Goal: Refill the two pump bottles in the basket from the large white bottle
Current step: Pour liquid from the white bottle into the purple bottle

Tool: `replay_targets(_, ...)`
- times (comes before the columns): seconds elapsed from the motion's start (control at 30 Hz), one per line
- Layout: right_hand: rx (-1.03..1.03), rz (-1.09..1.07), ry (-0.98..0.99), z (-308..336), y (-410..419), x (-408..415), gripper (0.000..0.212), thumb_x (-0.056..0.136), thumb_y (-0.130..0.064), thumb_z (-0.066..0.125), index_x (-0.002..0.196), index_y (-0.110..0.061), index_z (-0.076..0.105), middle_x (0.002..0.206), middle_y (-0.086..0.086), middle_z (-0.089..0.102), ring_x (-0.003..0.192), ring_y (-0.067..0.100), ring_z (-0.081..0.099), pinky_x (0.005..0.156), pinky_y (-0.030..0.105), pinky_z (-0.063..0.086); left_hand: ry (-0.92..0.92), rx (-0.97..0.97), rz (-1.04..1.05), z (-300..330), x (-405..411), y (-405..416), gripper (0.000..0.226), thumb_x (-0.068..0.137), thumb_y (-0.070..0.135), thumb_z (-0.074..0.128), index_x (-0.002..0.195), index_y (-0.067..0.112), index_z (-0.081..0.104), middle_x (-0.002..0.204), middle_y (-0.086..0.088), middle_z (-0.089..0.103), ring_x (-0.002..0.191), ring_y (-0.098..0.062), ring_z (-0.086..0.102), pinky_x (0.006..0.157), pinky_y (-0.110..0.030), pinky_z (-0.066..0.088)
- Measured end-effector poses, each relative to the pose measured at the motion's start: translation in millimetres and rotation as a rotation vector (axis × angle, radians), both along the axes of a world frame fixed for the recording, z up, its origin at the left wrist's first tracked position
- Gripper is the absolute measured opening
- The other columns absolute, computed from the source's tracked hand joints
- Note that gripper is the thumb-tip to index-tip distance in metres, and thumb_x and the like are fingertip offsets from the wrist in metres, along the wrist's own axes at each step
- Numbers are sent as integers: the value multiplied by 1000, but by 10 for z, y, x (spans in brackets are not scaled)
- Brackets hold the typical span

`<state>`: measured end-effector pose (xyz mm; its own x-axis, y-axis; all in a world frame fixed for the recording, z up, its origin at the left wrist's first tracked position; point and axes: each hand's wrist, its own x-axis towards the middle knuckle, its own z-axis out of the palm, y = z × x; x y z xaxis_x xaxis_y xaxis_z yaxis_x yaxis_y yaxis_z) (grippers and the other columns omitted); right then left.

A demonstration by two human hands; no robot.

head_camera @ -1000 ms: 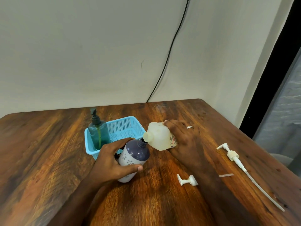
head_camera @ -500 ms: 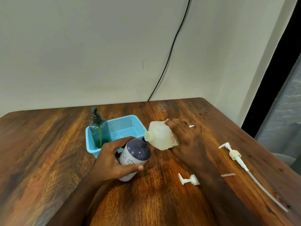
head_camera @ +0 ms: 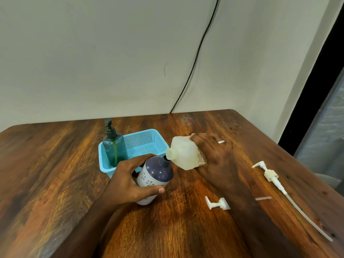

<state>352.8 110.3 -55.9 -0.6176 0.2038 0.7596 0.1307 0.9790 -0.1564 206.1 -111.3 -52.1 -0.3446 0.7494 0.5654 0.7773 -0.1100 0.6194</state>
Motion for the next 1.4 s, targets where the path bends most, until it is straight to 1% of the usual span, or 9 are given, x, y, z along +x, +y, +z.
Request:
replay_targets(0.1, 6, 3, 2, 0, -6, 11, 76, 69, -40, 84, 133, -28, 45, 133, 3, 62, 120, 31, 59, 97, 67, 43, -13, 7, -7, -1, 12, 0, 65, 62, 54, 83, 119, 31, 64, 116, 28, 68, 105, 3, 66, 78, -7, 50)
replay_targets(0.2, 10, -3, 6, 16, -12, 18, 74, 70, -41, 82, 133, -27, 45, 132, 3, 63, 119, 30, 59, 98, 66, 43, -24, 12, -5, -7, 9, 6, 67, 61, 54, 84, 119, 26, 66, 115, 24, 69, 105, 0, 67, 77, -8, 50)
replay_targets(0.33, 13, 1, 7, 9, -10, 10, 76, 70, -39, 85, 133, -27, 45, 132, 3, 62, 120, 30, 58, 98, 67, 43, -7, 9, -12, 7, 14, 5, 71, 63, 66, 80, 120, 26, 65, 117, 28, 67, 105, 4, 65, 74, -5, 49)
replay_targets(0.43, 19, -3, 14, 11, -14, 9, 75, 69, -39, 84, 132, -27, 45, 131, 4, 63, 119, 31, 59, 98, 67, 43, -20, 6, 3, -6, 9, 3, 68, 61, 57, 83, 120, 27, 64, 117, 28, 67, 106, 3, 65, 75, -6, 50)
replay_targets(0.5, 35, -9, 15, 15, -14, 8, 77, 68, -38, 87, 132, -27, 46, 131, 4, 63, 119, 31, 59, 97, 67, 44, -13, 4, 13, -3, 14, 2, 65, 61, 54, 83, 119, 32, 63, 116, 33, 65, 106, 6, 64, 76, -5, 50)
replay_targets(0.6, 40, -20, 20, 10, -15, 4, 81, 65, -36, 91, 132, -27, 46, 131, 4, 63, 119, 31, 59, 96, 66, 44, -11, 2, 10, 0, 20, 3, 64, 61, 52, 83, 119, 33, 62, 116, 35, 65, 107, 7, 63, 76, -4, 49)
replay_targets(0.97, 40, -27, 18, 13, -7, 8, 81, 66, -36, 91, 132, -27, 46, 132, 3, 62, 120, 29, 57, 97, 67, 43, -8, 0, 18, 4, 11, -3, 65, 61, 53, 84, 119, 34, 62, 115, 32, 66, 106, 5, 65, 77, -6, 50)
replay_targets(1.1, 52, -19, 29, 21, -8, 14, 78, 66, -38, 89, 131, -26, 46, 130, 4, 63, 119, 31, 59, 97, 66, 43, -10, 7, 8, -16, 0, 6, 66, 61, 51, 85, 120, 28, 65, 116, 25, 68, 107, 0, 66, 79, -9, 52)
replay_targets(1.4, 46, -20, 19, 25, -7, 9, 80, 66, -37, 90, 131, -27, 46, 131, 4, 63, 120, 31, 58, 98, 65, 42, 3, -6, 14, -29, -18, 6, 70, 61, 54, 83, 121, 24, 65, 117, 25, 67, 108, 2, 65, 79, -8, 50)
